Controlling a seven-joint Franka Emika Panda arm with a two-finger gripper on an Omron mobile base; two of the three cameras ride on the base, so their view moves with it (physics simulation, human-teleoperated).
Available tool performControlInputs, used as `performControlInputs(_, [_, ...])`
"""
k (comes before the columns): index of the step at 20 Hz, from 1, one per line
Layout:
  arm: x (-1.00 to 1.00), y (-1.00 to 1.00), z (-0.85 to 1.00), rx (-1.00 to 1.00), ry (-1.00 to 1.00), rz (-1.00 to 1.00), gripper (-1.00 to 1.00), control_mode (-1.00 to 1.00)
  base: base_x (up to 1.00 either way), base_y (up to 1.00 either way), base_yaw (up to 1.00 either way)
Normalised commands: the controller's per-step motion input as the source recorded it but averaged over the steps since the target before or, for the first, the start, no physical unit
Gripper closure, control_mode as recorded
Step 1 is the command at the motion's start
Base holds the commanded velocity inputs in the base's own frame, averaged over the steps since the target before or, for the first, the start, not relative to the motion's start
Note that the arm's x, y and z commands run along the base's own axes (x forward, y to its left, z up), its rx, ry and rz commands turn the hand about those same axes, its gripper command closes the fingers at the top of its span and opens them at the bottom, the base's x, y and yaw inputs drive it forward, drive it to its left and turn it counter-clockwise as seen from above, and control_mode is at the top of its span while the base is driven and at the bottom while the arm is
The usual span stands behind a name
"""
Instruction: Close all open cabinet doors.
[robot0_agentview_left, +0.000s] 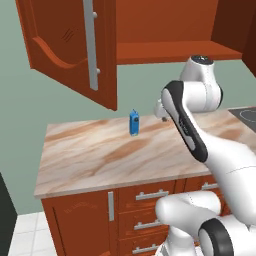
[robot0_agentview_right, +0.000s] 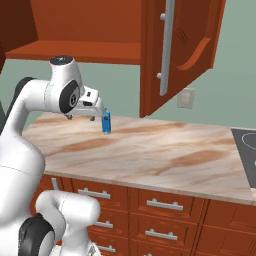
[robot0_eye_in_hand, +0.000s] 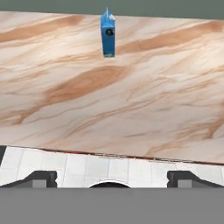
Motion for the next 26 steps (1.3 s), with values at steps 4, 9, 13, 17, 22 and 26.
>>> performControlInputs(4, [-0.68, -0.18, -0.07, -0.01, -0.38, 0.0, -1.0, -1.0, 0.0, 0.0, 0.0])
performControlInputs(9, [-0.66, -0.22, 0.0, -0.05, -0.46, 0.0, -1.0, -1.0, 0.0, 0.0, 0.0])
performControlInputs(13, [-0.49, -0.49, 0.0, -0.02, -0.42, 0.0, -1.0, -1.0, 0.0, 0.0, 0.0])
performControlInputs(17, [-0.28, -0.86, 0.0, 0.0, -0.34, 0.0, -1.0, -1.0, 0.0, 0.0, 0.0])
performControlInputs(22, [-0.05, -0.96, 0.0, 0.01, -0.34, 0.03, -1.0, -1.0, 0.0, 0.0, 0.0])
performControlInputs(26, [-0.1, -0.84, 0.0, 0.0, -0.36, 0.07, -1.0, -1.0, 0.0, 0.0, 0.0])
